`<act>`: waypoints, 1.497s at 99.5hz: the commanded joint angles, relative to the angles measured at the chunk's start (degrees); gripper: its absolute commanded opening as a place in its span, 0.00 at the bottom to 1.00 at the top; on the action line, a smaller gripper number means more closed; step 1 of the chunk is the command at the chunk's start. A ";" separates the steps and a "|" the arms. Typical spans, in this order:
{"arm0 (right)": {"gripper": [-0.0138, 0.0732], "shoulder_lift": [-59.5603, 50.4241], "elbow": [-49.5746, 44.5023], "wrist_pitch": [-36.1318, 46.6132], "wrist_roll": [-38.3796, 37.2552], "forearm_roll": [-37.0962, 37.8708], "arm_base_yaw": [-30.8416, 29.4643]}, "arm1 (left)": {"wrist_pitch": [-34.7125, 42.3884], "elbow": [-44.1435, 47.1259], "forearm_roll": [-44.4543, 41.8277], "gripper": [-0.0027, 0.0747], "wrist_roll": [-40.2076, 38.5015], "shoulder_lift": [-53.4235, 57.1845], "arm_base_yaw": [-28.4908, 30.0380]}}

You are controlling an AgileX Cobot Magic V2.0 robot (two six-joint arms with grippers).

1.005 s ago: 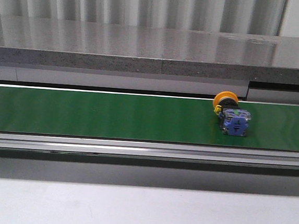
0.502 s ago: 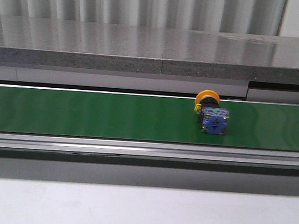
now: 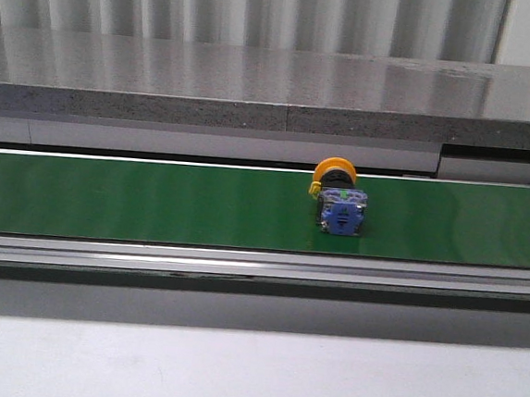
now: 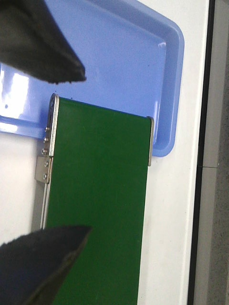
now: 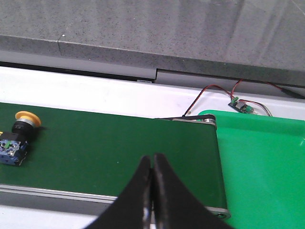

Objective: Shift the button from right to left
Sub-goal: 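Lower the left gripper over the button on the belt and grasp it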

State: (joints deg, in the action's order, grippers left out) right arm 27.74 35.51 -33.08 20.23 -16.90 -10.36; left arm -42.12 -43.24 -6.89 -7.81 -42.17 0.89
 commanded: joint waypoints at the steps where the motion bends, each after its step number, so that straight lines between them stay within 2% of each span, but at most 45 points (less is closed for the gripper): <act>1: 0.08 0.00 1.59 3.94 0.50 -0.13 0.12 | 4.60 -1.69 -0.06 0.95 -0.04 -0.11 0.05; 14: 0.08 0.00 1.59 3.94 0.50 -0.13 0.12 | 6.04 -1.69 2.99 0.95 -0.04 -0.11 0.05; 35: 0.08 0.00 1.59 3.94 0.50 -0.13 0.12 | 3.85 -3.55 8.13 0.86 0.45 -3.64 -0.21; 49: 0.08 0.00 1.59 3.94 0.50 -0.13 0.12 | 3.19 -6.71 12.41 0.86 0.87 -8.77 -4.03; 65: 0.08 0.00 1.59 3.89 0.50 -0.13 0.12 | 3.69 -10.34 13.61 0.86 -0.17 -15.88 -12.17; 86: 0.08 0.00 1.59 3.83 0.50 -0.13 0.12 | 7.31 -15.23 11.22 0.86 -5.13 -26.74 -23.47; 110: 0.08 0.00 1.59 3.77 0.50 -0.13 0.12 | 7.06 -21.81 3.62 0.86 -11.20 -38.05 -32.60; 125: 0.08 0.00 1.59 3.77 0.50 -0.13 0.12 | 7.17 -25.30 -0.95 0.86 -15.73 -42.90 -37.02; 149: 0.08 0.00 1.59 3.77 0.50 -0.13 0.12 | 7.38 -29.80 -2.06 0.86 -15.85 -48.12 -40.52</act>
State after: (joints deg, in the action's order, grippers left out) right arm 27.74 35.51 -33.08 20.33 -16.90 -10.36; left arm -37.85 -70.19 -8.02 -22.93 -91.01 -38.81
